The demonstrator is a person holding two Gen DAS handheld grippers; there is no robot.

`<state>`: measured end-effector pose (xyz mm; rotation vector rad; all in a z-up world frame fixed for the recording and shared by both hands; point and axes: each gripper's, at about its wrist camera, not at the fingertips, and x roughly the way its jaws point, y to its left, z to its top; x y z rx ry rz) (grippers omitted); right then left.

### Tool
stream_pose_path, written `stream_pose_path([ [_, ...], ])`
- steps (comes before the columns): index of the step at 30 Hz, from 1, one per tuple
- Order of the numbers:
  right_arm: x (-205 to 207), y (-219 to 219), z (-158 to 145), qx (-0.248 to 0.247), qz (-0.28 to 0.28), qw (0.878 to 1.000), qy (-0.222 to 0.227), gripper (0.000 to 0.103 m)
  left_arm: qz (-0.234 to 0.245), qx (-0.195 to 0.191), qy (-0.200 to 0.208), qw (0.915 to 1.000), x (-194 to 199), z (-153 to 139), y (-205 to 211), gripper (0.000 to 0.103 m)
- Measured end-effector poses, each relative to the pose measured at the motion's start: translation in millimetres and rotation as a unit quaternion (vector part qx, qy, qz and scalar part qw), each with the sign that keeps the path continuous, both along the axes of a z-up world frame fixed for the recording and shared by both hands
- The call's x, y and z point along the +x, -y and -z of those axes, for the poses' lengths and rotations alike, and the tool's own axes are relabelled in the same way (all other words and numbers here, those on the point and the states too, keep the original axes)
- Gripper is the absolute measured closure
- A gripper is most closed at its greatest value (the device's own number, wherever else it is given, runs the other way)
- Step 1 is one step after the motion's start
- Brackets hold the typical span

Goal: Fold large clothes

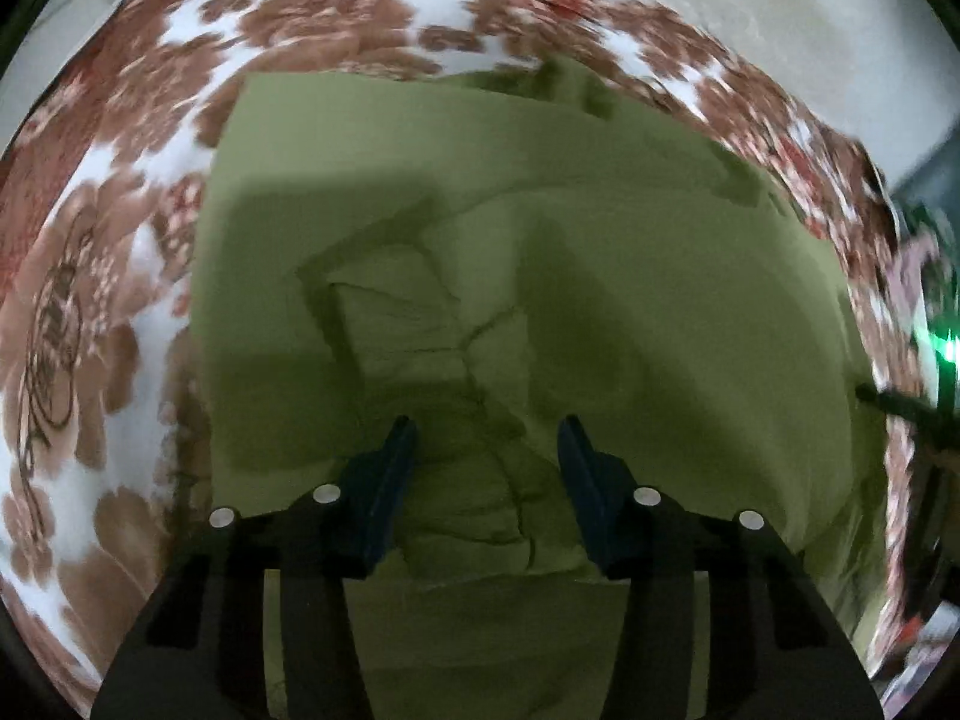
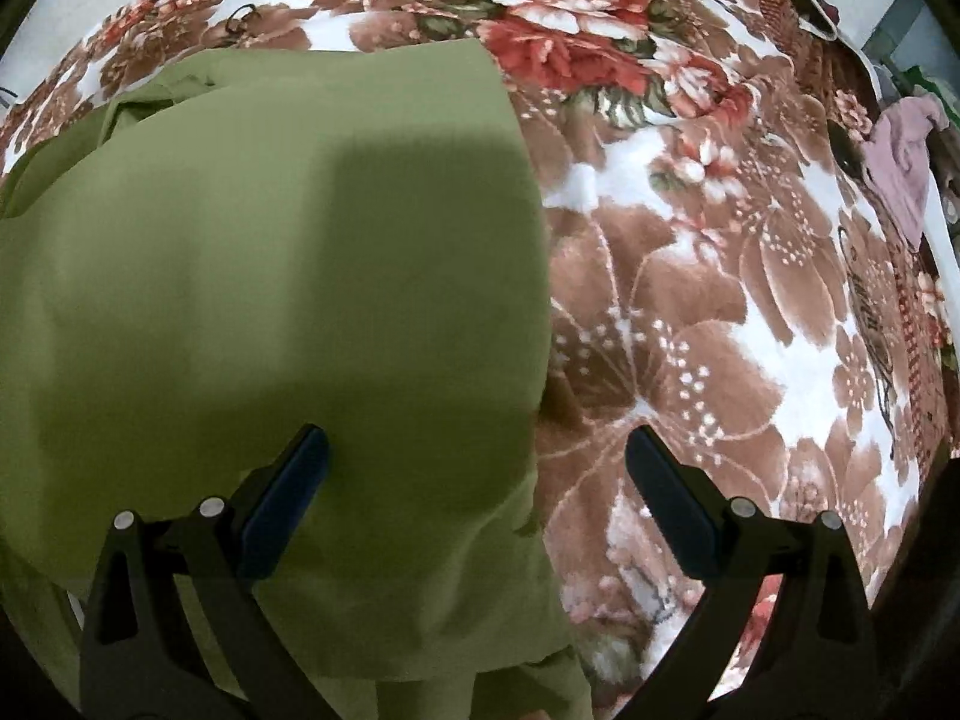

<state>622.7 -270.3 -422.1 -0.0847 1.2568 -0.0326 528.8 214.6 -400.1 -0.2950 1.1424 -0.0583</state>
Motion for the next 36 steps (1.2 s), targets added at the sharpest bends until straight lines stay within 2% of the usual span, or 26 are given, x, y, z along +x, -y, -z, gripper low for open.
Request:
stream_pose_path([
  [2, 1.0, -0.6, 3.5, -0.001, -0.003, 1.000, -0.002, 0.005, -0.005, 0.017, 0.002, 0.9998, -1.3, -1.8, -0.6, 0.055],
  [5, 2.0, -0.1, 6.6, 0.000, -0.007, 1.000, -0.004, 0.005, -0.008, 0.023, -0.020, 0.9995, -2.7, 5.8, -0.3, 0.050],
  [7, 1.8, -0.2, 7.2, -0.008, -0.013, 1.000, 0.000, 0.005, -0.021, 0.007, -0.036, 0.9991, -4.6, 14.0, -2.0, 0.050],
  [8, 1.9, -0.4, 8.1, -0.014, -0.015, 1.000, 0.001, 0.005, -0.023, 0.001, -0.040, 0.9989, -4.3, 16.0, -2.2, 0.051],
  [9, 1.8, 0.0, 9.1, -0.020, -0.017, 1.000, 0.002, 0.005, -0.021, -0.008, -0.041, 0.9989, -5.5, 17.7, -0.3, 0.059],
  [11, 1.5, 2.1, 10.1, -0.024, -0.017, 1.000, 0.004, 0.005, -0.017, -0.020, -0.042, 0.9988, -6.8, 17.8, 1.8, 0.065],
  [13, 2.2, 4.7, 10.4, -0.018, -0.012, 1.000, 0.002, 0.005, -0.014, -0.011, -0.024, 0.9995, -8.3, 9.6, 3.8, 0.068],
  [16, 6.4, 3.9, 9.1, -0.025, -0.016, 1.000, 0.000, 0.005, 0.001, 0.004, 0.021, 0.9998, -5.2, -18.2, 7.8, 0.069],
  [21, 19.8, 7.6, 3.9, -0.030, -0.008, 0.999, 0.009, 0.005, 0.028, 0.058, 0.084, 0.9944, 23.5, -70.3, 12.6, 0.070],
  [24, 26.2, 13.3, 8.1, -0.008, 0.012, 1.000, 0.003, 0.005, 0.017, 0.074, 0.053, 0.9957, 39.6, -62.7, 3.6, 0.070],
  [28, 27.6, 15.8, 16.2, 0.009, 0.019, 1.000, 0.003, 0.005, 0.025, 0.093, -0.002, 0.9953, 43.1, -18.7, 7.5, 0.068],
  [31, 25.2, 16.9, 15.3, 0.006, 0.015, 1.000, 0.012, 0.005, 0.025, 0.081, -0.022, 0.9962, 35.0, 0.0, 6.1, 0.058],
  [32, 23.0, 17.0, 12.8, 0.001, 0.015, 1.000, 0.015, 0.005, 0.018, 0.077, -0.021, 0.9966, 29.6, 2.2, 4.6, 0.048],
  [33, 20.5, 17.2, 9.0, -0.003, 0.016, 1.000, 0.020, 0.005, 0.008, 0.079, -0.012, 0.9968, 22.3, 0.6, 2.3, 0.032],
  [36, 8.4, 22.0, -17.2, 0.025, 0.025, 0.998, 0.056, 0.005, -0.005, 0.090, 0.022, 0.9956, 1.5, -18.9, 0.1, 0.027],
])
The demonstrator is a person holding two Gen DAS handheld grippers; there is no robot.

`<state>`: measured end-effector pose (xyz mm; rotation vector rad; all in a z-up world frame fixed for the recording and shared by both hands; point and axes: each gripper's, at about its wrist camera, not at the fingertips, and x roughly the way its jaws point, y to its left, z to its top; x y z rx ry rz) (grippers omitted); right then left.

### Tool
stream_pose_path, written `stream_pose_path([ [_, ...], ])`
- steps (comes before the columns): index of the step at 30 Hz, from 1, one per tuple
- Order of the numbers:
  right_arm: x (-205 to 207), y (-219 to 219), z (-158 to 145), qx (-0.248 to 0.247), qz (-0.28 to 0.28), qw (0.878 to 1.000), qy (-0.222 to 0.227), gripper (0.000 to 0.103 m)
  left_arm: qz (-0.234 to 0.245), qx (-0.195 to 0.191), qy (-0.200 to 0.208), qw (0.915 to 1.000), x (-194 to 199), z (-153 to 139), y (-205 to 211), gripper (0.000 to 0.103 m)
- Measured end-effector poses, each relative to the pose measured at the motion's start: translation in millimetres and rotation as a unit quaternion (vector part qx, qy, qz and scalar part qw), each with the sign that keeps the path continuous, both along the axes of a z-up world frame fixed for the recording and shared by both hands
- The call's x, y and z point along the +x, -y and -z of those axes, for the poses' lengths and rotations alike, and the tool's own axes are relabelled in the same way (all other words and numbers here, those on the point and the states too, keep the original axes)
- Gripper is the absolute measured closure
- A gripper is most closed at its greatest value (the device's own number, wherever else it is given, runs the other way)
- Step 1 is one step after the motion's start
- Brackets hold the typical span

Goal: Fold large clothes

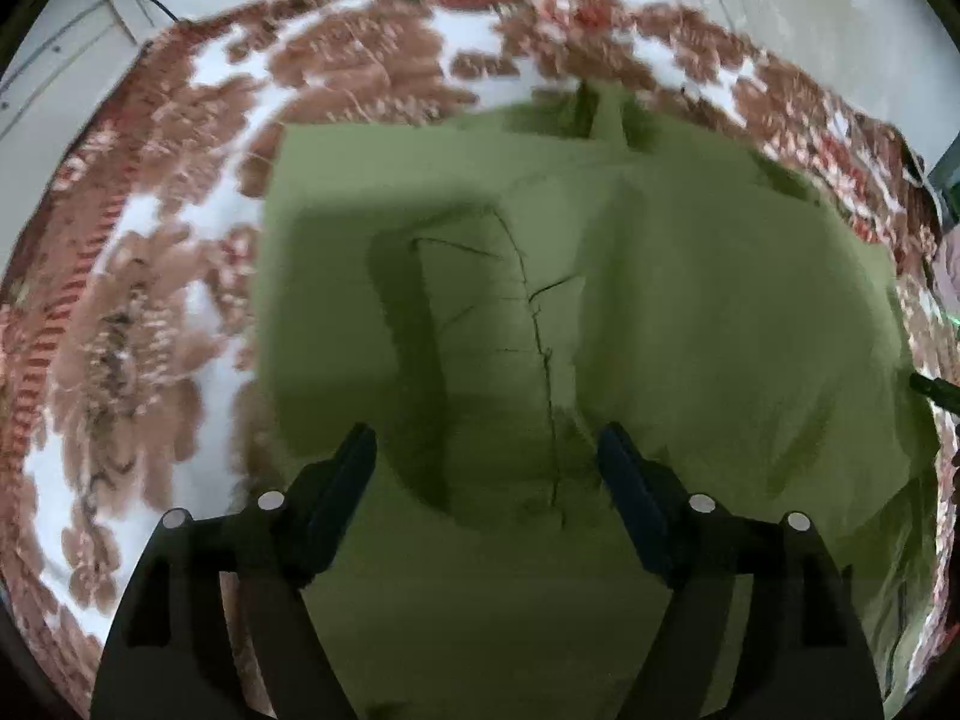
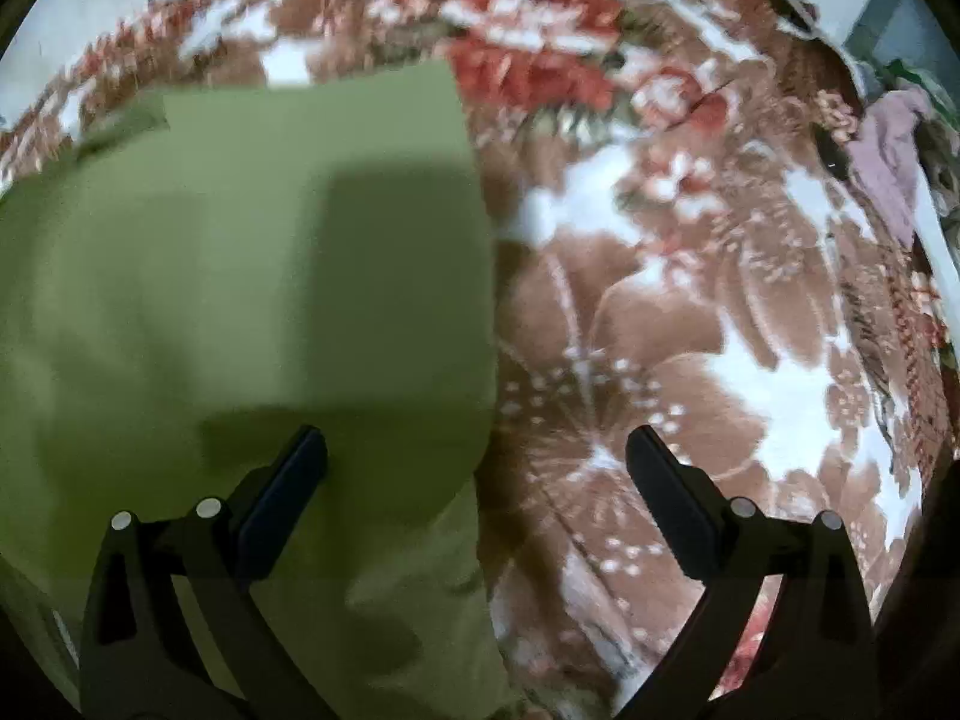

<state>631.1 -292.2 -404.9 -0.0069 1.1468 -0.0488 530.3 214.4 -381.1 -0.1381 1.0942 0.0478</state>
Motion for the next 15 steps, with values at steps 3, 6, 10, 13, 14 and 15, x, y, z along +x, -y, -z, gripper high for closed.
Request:
stream_pose_path([
  [3, -14.6, -7.7, -26.4, 0.037, -0.002, 0.999, 0.033, 0.005, 0.015, 0.041, 0.053, 0.9977, -20.0, -30.6, 15.0, 0.017],
  [6, -24.7, -42.3, -44.6, 0.057, -0.045, 0.996, 0.053, 0.005, 0.046, 0.041, 0.067, 0.9958, -24.9, -39.6, 38.6, 0.015],
  [10, -31.5, -100.6, -41.4, 0.051, -0.110, 0.991, 0.062, 0.005, 0.092, 0.070, 0.066, 0.9911, -21.6, -20.5, 82.5, 0.015],
  [13, -34.4, -141.1, -23.2, 0.051, -0.152, 0.985, 0.063, 0.005, 0.090, 0.073, 0.058, 0.9916, -13.5, 0.8, 98.8, 0.015],
  [14, -34.1, -150.0, -16.1, 0.053, -0.165, 0.983, 0.064, 0.005, 0.083, 0.073, 0.048, 0.9927, -10.5, 9.5, 101.4, 0.015],
  [15, -35.2, -154.0, -10.8, 0.050, -0.170, 0.982, 0.062, 0.005, 0.077, 0.069, 0.040, 0.9938, -9.7, 15.6, 102.9, 0.015],
])
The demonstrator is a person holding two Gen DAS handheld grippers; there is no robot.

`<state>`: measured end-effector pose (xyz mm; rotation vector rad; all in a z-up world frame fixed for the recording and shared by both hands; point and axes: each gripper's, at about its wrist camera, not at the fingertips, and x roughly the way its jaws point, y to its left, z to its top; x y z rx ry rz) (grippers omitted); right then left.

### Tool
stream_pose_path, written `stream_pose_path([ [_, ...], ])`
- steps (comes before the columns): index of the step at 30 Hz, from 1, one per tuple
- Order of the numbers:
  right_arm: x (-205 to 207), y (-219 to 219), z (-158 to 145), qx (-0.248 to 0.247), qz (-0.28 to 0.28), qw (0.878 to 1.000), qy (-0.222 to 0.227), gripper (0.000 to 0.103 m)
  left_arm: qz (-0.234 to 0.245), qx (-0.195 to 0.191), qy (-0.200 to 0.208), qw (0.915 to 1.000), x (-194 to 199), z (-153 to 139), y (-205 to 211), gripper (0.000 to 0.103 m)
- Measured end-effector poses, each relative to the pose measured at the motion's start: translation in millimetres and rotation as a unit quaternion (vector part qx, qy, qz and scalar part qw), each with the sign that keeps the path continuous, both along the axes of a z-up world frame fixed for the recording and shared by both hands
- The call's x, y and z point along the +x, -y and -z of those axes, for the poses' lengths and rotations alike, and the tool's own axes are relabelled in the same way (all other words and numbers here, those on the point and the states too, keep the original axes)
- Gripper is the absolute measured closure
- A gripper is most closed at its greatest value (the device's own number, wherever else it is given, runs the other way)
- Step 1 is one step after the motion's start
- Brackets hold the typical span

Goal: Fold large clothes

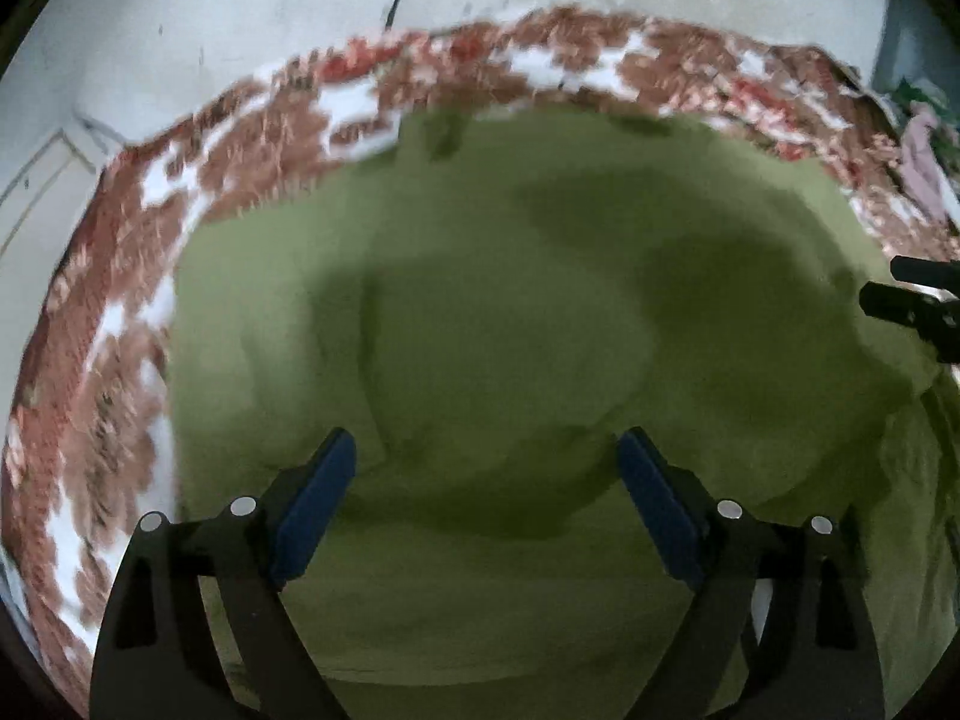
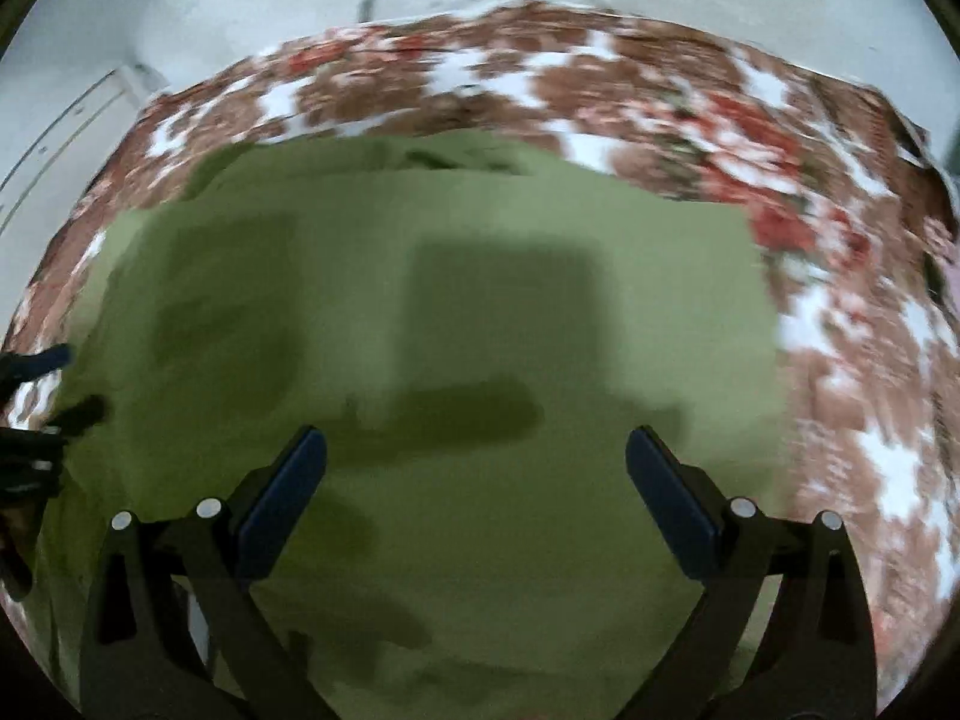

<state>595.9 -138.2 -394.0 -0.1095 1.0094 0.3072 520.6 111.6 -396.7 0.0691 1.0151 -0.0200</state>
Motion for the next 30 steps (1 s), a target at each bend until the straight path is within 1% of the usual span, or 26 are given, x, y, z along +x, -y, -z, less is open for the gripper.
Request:
stream_pose_path([
  [1, 1.8, -4.7, 12.0, -0.017, -0.006, 1.000, -0.009, 0.005, -0.009, -0.007, -0.002, 0.9999, 0.5, 6.5, -0.9, 0.015],
  [3, 3.3, 0.1, 21.0, -0.011, -0.006, 1.000, -0.013, 0.005, -0.020, -0.018, 0.001, 0.9996, 0.8, 14.0, -4.9, 0.013],
  [5, 2.8, 8.6, 24.1, -0.019, 0.002, 1.000, -0.010, 0.005, -0.021, -0.017, 0.006, 0.9996, -0.3, 17.2, -6.8, 0.012],
  [6, 0.8, 13.0, 25.4, -0.029, 0.008, 1.000, -0.008, 0.005, -0.017, -0.009, 0.010, 0.9998, -1.7, 18.2, -6.1, 0.009],
  [8, 0.3, 27.9, 31.7, -0.053, 0.019, 0.998, -0.011, 0.005, -0.012, 0.033, 0.009, 0.9993, -4.2, 23.4, -7.7, 0.005],
  [11, -0.9, 57.5, 38.7, -0.073, 0.032, 0.997, -0.020, 0.005, -0.050, 0.017, -0.009, 0.9986, -8.6, 26.0, -34.2, 0.005],
  [13, -4.8, 73.5, 33.3, -0.097, 0.034, 0.995, -0.014, 0.005, -0.069, 0.001, -0.015, 0.9975, -16.3, 21.6, -53.3, 0.006],
  [15, -10.4, 85.2, 24.0, -0.107, 0.040, 0.993, -0.011, 0.005, -0.075, 0.000, -0.013, 0.9971, -27.9, 13.0, -62.6, 0.006],
  [18, -27.9, 106.9, 8.5, -0.066, 0.054, 0.996, -0.024, 0.005, -0.074, -0.015, -0.011, 0.9971, -59.0, -4.9, -71.9, 0.006],
  [21, -61.9, 121.3, -1.5, -0.048, 0.064, 0.996, -0.035, 0.005, -0.069, -0.024, -0.025, 0.9970, -97.9, -14.7, -75.5, 0.006],
  [26, -133.9, 135.3, -2.2, -0.060, 0.074, 0.994, -0.058, 0.005, -0.068, -0.038, -0.068, 0.9946, -164.8, -9.5, -66.0, 0.006],
  [28, -164.6, 139.6, -0.6, -0.064, 0.078, 0.992, -0.070, 0.005, -0.072, -0.043, -0.087, 0.9927, -193.8, -5.9, -63.7, 0.006],
  [30, -187.1, 144.7, 2.4, -0.064, 0.083, 0.991, -0.082, 0.005, -0.082, -0.052, -0.107, 0.9895, -222.4, -2.7, -65.8, 0.006],
])
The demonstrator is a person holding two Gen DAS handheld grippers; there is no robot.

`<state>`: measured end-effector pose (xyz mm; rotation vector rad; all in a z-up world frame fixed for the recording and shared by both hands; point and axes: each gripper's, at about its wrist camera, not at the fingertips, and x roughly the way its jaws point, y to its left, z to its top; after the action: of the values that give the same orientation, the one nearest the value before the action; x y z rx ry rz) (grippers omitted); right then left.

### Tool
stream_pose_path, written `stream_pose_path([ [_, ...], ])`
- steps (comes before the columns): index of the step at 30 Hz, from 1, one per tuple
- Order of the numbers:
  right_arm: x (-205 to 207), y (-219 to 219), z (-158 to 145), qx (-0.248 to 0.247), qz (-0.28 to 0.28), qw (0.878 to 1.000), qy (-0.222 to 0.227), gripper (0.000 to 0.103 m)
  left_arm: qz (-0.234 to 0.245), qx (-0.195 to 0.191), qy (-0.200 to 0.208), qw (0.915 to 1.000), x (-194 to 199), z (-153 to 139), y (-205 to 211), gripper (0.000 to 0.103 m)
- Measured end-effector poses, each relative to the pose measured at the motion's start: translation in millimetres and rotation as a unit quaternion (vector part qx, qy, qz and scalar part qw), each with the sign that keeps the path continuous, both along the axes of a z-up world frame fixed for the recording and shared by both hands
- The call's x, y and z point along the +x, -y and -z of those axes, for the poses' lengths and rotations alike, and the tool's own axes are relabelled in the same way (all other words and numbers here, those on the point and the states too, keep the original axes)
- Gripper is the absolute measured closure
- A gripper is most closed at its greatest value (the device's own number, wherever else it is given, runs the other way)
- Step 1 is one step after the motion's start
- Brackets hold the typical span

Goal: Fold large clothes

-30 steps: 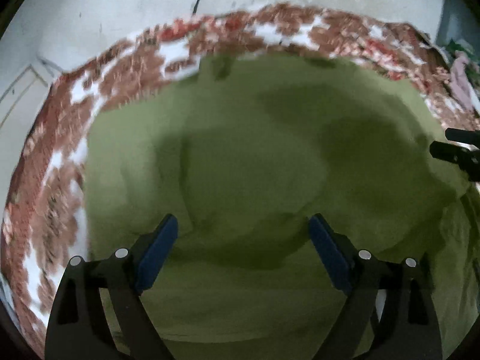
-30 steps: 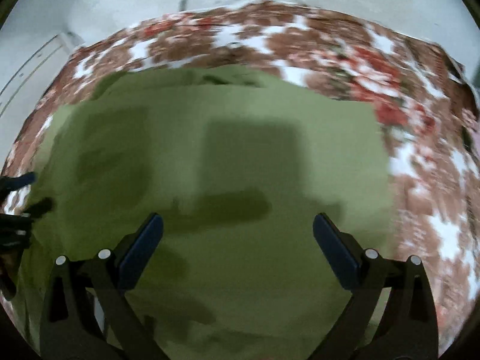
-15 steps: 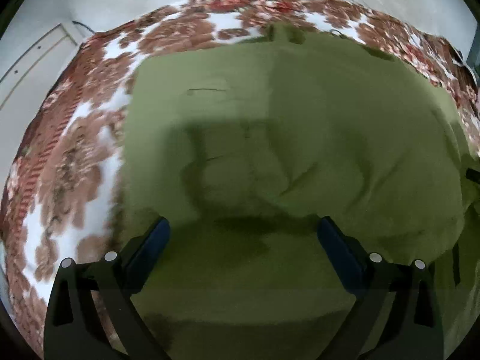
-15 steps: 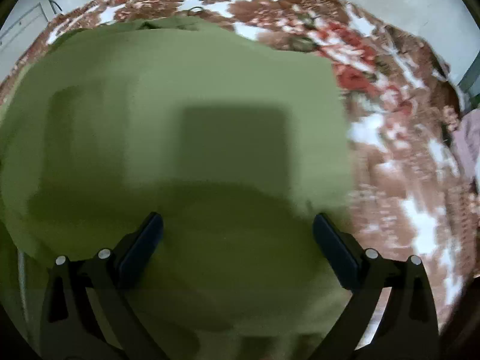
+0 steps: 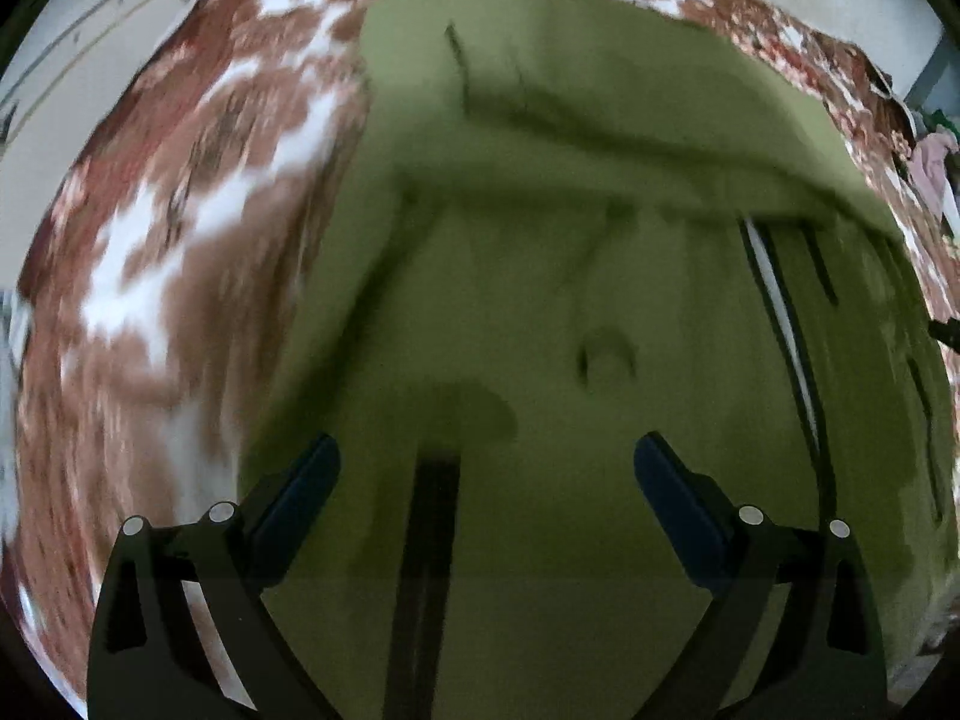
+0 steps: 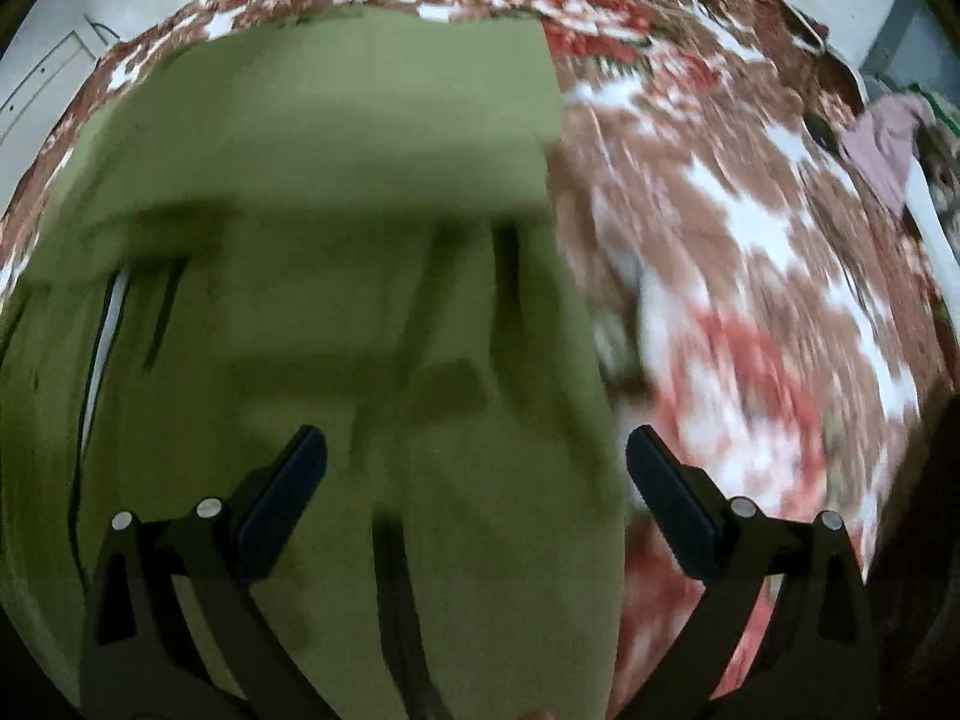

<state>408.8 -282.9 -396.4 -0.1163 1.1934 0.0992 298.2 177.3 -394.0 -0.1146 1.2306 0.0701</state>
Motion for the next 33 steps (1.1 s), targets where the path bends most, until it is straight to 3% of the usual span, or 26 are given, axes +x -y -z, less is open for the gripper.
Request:
stream_pose_path([
  [8, -83.3, 33.8, 14.6, -0.031, 0.046, 0.997, -0.055, 0.005, -0.061, -0.010, -0.064, 0.9960, -94.3, 5.8, -31.2, 0.006],
  [13, -130.1, 63.7, 15.7, -0.060, 0.076, 0.991, -0.091, 0.005, -0.080, 0.005, -0.095, 0.9923, -137.6, 1.2, -61.7, 0.006],
  [18, -177.6, 85.8, 14.8, -0.048, 0.118, 0.983, -0.131, 0.005, -0.104, -0.035, -0.133, 0.9849, -174.9, 12.2, -95.9, 0.006],
  [24, -220.0, 81.0, 18.0, -0.039, 0.129, 0.980, -0.147, 0.005, -0.113, -0.131, -0.129, 0.9764, -205.3, 19.6, -108.5, 0.007],
  [33, -237.1, 80.2, 28.9, 0.017, 0.105, 0.984, -0.139, 0.005, -0.107, -0.152, -0.088, 0.9786, -226.9, 29.6, -67.0, 0.008],
])
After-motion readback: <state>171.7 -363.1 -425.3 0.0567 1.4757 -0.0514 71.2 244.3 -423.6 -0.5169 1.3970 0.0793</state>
